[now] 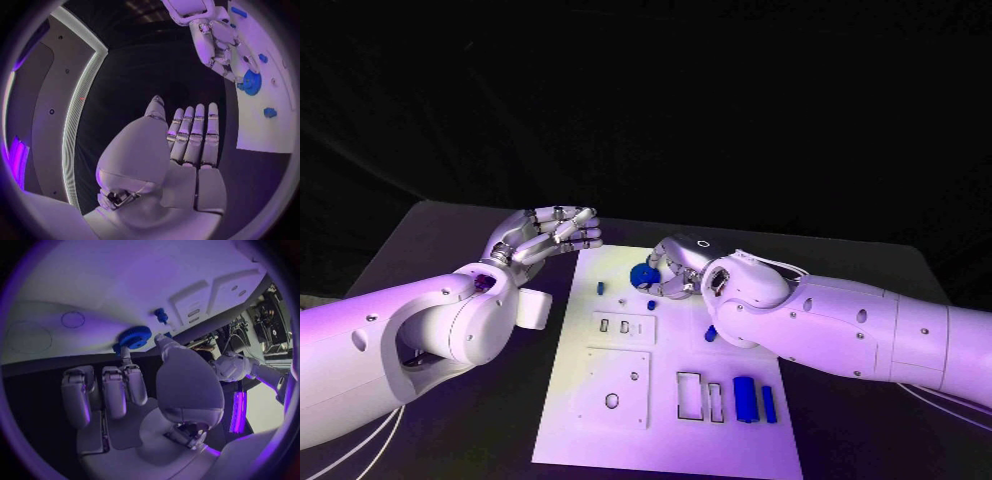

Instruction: Assemble the parts on the task board

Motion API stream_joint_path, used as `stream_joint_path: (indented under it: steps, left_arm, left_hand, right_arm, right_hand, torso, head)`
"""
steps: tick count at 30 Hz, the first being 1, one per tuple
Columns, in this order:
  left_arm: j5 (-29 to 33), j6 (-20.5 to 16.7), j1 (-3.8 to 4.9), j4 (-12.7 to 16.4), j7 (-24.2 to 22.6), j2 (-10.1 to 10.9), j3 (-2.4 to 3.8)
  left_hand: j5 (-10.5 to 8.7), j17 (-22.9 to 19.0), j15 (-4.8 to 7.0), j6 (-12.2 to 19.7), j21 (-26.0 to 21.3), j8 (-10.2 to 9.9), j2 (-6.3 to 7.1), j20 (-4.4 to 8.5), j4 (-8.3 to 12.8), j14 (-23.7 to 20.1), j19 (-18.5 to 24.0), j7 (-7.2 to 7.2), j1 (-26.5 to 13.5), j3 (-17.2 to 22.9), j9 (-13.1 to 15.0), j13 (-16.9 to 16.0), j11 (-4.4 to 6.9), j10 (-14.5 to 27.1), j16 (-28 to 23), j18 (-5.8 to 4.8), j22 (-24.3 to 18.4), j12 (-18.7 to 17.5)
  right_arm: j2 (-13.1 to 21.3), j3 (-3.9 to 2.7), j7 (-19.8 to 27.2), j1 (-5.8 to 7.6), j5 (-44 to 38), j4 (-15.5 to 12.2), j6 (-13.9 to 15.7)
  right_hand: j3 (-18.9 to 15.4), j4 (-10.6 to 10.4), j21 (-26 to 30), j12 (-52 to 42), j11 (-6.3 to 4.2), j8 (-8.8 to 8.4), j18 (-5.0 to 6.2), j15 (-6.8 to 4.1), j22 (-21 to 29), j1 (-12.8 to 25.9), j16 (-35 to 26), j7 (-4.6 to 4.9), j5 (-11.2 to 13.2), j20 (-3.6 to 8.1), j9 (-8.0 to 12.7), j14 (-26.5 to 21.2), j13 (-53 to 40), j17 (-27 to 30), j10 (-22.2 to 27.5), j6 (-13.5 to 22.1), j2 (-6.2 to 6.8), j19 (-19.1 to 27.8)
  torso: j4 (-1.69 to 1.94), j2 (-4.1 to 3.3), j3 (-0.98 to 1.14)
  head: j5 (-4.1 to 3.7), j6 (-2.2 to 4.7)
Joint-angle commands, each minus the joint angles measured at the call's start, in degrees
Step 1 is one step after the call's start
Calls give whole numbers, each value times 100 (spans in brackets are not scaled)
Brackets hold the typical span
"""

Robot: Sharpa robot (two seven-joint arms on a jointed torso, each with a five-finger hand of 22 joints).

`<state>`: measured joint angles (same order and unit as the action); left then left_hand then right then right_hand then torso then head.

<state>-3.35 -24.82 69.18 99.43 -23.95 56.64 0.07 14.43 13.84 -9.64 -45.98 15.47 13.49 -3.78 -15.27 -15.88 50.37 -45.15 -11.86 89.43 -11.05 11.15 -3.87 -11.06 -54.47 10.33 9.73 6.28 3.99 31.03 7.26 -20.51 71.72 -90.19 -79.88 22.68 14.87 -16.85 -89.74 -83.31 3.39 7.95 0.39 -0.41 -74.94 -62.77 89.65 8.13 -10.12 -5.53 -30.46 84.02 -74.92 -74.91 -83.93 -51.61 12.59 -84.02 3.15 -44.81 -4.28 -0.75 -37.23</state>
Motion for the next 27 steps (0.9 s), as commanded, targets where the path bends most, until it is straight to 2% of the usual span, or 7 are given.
stream_joint_path:
  steps: [1,11,15,18,22,24,27]
  left_arm:
    - [8,61,14,15,-33,-4,5]
    - [8,59,14,10,-33,1,5]
    - [9,63,14,-1,-33,7,5]
    - [9,70,14,-19,-36,11,5]
    - [9,87,13,-51,-43,13,4]
    - [9,101,13,-75,-45,9,4]
    - [9,118,12,-113,-52,-4,3]
  left_hand:
    - [-22,5,14,36,-25,-28,-46,-16,-4,-34,-32,-149,17,-30,10,5,3,26,-20,49,-8,-27]
    - [-22,5,14,36,-25,-28,-46,-16,-4,-34,-32,-149,17,-30,10,5,3,26,-20,49,-8,-27]
    - [-22,5,14,36,-25,-28,-46,-16,-4,-34,-32,-149,17,-30,10,5,3,26,-20,49,-8,-27]
    - [-22,5,14,36,-25,-28,-46,-16,-4,-34,-32,-149,17,-30,10,5,3,26,-20,49,-8,-27]
    - [-22,12,12,42,-28,-32,-48,-17,-8,-36,-33,-153,16,-43,14,5,-1,35,-28,48,-12,-27]
    - [-22,13,12,41,-28,-32,-47,-18,-7,-36,-33,-153,17,-44,14,5,0,34,-29,48,-12,-27]
    - [-22,14,12,40,-29,-31,-46,-18,-6,-35,-33,-152,19,-46,16,5,1,33,-29,48,-13,-26]
  right_arm:
    - [6,3,76,-4,283,16,-277]
    - [163,3,117,-5,193,-116,168]
    - [452,-8,304,0,261,-380,632]
    - [763,-26,561,51,593,-622,819]
    - [1251,-40,1101,167,1448,-870,661]
    - [1521,-43,1394,212,1984,-936,460]
    - [1891,-45,1796,249,2532,-956,183]
  right_hand:
    - [-15,6,-26,-34,23,-28,-39,24,-1506,33,35,-3,-37,-56,11,598,-849,-1509,-46,12,-20,-598]
    - [88,32,-26,-69,11,-3,-39,17,-1506,-153,35,-17,-131,-52,32,598,-884,-1509,-77,-43,-70,-598]
    - [185,56,-26,-83,3,-1,-39,8,-1506,-357,35,-23,-158,-44,56,598,-898,-1509,-91,-56,-53,-598]
    - [258,76,-26,-75,2,-6,-39,6,-1506,-540,35,-22,-154,-41,79,598,-892,-1509,-85,-57,-26,-598]
    - [338,144,-26,-7,18,-46,-39,17,-1506,-807,35,-2,-93,-47,123,598,-827,-1509,-20,2,26,-598]
    - [347,203,50,85,31,-59,-14,29,-1452,-957,35,13,10,-57,145,598,-738,-1509,71,22,71,-536]
    - [342,315,147,160,53,-80,16,50,-1386,-1190,35,35,-46,-76,183,598,-666,-1509,160,54,120,-457]
  torso:
    - [3,3,0]
    - [0,3,2]
    - [-4,8,6]
    - [-16,19,9]
    - [-46,47,25]
    - [-62,61,35]
    - [-99,88,57]
  head:
    - [-6,-5]
    - [-3,9]
    - [-5,15]
    - [1,25]
    - [-2,27]
    - [6,36]
    - [-3,34]
